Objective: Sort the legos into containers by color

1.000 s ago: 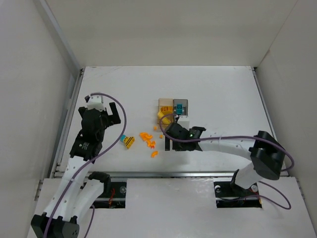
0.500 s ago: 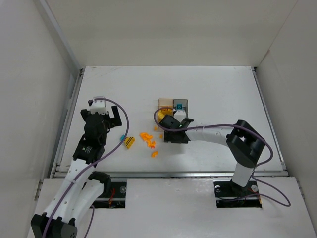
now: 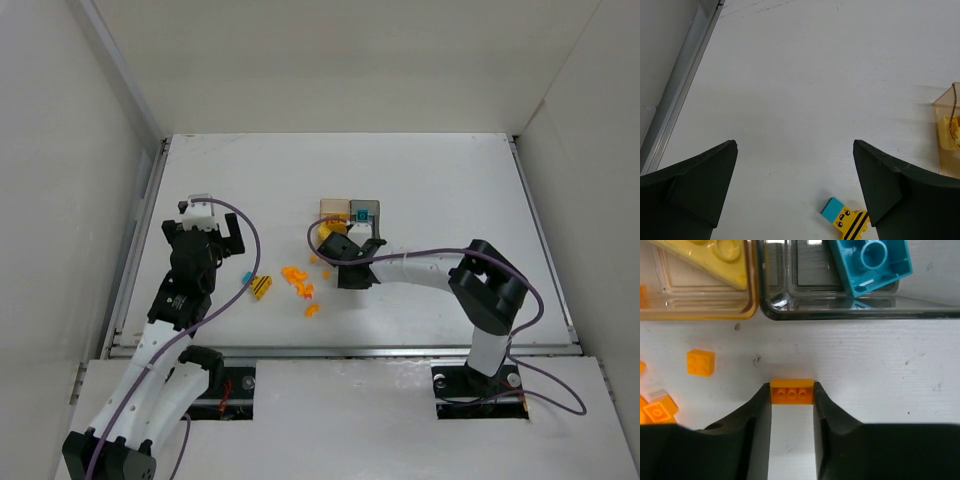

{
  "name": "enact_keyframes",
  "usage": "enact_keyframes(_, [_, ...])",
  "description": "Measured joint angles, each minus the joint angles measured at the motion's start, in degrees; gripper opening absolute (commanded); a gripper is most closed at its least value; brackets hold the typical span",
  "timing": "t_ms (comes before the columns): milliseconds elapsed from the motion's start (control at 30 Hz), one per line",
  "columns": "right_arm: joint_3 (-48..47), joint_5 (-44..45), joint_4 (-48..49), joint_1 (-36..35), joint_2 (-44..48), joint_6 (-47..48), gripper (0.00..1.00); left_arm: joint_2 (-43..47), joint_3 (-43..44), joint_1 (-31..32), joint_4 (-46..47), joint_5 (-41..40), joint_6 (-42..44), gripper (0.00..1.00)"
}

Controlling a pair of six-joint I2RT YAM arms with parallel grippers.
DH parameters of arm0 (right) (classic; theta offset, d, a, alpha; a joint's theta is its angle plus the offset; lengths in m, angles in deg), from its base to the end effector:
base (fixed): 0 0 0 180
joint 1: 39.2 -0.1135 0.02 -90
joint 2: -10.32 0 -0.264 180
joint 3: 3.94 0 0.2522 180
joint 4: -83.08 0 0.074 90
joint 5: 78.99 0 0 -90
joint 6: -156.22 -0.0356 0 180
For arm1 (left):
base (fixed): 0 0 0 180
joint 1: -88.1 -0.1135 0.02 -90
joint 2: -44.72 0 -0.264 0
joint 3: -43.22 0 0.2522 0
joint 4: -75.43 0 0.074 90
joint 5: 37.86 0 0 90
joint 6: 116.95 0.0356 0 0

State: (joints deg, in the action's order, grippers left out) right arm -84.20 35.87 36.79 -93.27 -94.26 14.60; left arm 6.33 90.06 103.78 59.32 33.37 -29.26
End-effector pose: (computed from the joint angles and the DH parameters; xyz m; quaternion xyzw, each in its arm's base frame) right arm 0.2184 0.2759 0.1649 0.0157 0.9632 0.0029 0.2684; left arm 0.1661 -0.0347 0.3002 -0.0202 0.7501 0.0197 0.6607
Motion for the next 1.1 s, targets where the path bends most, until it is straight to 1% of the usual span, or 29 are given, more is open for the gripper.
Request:
enact_keyframes(100, [0.0,0.0,0.2,0.0,0.0,0.2,0.0,0.0,0.0,0.0,0.0,-0.1,0.1,1.0])
enact_keyframes(200, [-0.1,0.2,0.3,-0.4,0.0,1.4,0.0,0.0,0.0,0.0,0.0,-0.1,0.2,1.0])
enact_keyframes(333, [-2.8,1.0,-0.2,-3.1,0.3,6.9,0.0,0.0,0.0,0.0,0.0,0.0,0.3,1.0])
enact_keyframes(433, [-5.1,1.9,0.5,-5.3,3.8,10.1,0.0,0.0,-0.2,0.0,0.1,0.3,1.1,1.0])
enact_keyframes(500, [-7.5,2.8,0.6,-5.4,6.5,11.5,0.0,0.0,-0.7,0.0,0.6,0.7,2.1,1.0])
enact_keyframes(567, [-11.0,3.1,1.1,-3.8,7.6,12.5,0.0,0.0,-1.4,0.0,0.8,1.0,3.2,1.0])
enact_keyframes(633, [-15.1,3.3,1.7,-1.3,6.8,13.8,0.0,0.0,-1.9,0.0,0.8,1.4,4.2,0.98])
enact_keyframes(700, [-18.3,3.4,2.0,1.4,4.8,15.1,0.0,0.0,-2.0,0.0,0.8,1.8,5.2,0.93])
enact_keyframes(800, [-20.9,3.1,2.1,4.7,0.8,17.1,0.0,0.0,-2.0,0.0,0.9,2.2,6.1,0.92])
enact_keyframes(900, [-20.9,2.0,1.6,6.5,-2.5,18.4,0.03,-0.1,-2.0,0.0,0.9,2.4,6.6,0.92])
enact_keyframes(1033, [-20.9,0.1,1.3,7.6,-4.3,20.4,0.18,-0.3,-2.0,0.0,0.9,2.9,6.9,0.94])
enact_keyframes(1067, [-20.9,-0.2,1.4,7.7,-4.3,20.9,0.24,-0.4,-2.0,0.0,0.9,2.9,6.9,0.95])
enact_keyframes(1100, [-20.9,-0.5,1.4,7.7,-4.3,21.5,0.27,-0.5,-2.0,0.0,0.9,3.0,7.0,0.97])
